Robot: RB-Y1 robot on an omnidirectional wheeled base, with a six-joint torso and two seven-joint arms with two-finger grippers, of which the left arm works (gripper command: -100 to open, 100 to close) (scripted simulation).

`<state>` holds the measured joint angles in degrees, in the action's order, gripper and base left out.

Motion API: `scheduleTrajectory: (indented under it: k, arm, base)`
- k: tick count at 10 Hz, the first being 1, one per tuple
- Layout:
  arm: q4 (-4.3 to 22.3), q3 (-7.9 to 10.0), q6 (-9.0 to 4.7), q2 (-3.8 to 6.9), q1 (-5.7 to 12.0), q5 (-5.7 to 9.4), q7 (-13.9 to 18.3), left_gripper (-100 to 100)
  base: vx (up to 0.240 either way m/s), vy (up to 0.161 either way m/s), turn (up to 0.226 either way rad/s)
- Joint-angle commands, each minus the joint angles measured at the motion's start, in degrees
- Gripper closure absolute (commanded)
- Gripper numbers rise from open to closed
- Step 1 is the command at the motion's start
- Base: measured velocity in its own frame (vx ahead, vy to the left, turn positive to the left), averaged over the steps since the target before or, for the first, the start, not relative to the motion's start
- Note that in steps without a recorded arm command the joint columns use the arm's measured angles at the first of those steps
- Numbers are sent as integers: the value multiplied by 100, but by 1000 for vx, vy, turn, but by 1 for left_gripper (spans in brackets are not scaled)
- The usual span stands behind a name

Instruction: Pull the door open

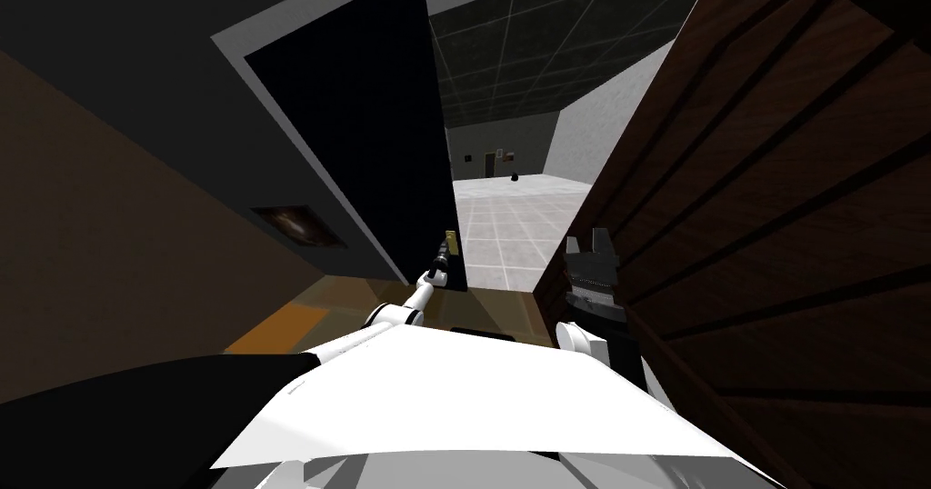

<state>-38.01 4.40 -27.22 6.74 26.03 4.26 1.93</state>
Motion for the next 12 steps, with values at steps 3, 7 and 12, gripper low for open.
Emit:
scheduleTrajectory:
  k: [3,7,12]
  arm:
    - [82,27,-79,333,-69,59,256,-100]
    - [27,50,-66,587,-164,105,427,-100]
    - [27,50,-66,587,-164,105,427,100]
  base:
    - [74,-37,-95]
    - [117,-41,-96]
    - [-8,3,-3]
